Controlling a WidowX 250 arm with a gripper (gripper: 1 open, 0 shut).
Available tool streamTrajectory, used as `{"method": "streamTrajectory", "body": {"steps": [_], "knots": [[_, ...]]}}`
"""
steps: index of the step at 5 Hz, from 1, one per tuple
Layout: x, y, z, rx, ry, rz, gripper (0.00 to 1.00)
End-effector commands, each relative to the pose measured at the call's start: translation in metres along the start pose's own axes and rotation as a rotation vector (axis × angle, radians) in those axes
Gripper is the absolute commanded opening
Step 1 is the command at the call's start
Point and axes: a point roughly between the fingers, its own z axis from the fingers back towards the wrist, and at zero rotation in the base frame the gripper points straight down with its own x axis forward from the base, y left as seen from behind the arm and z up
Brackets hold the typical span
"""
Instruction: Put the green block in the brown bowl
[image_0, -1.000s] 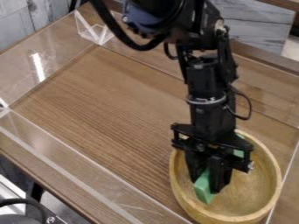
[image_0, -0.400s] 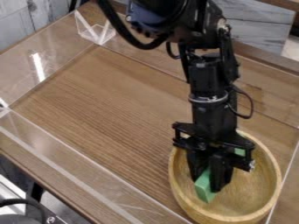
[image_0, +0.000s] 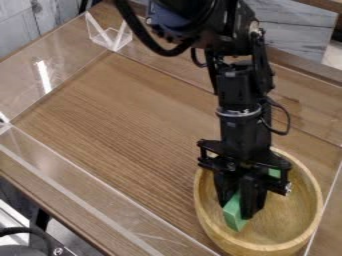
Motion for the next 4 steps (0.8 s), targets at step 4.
{"method": "streamTrajectory", "body": {"steps": [4], "knots": [[0.0092, -0.0013, 0.0097, -0.031, -0.023, -0.019, 0.0]]}}
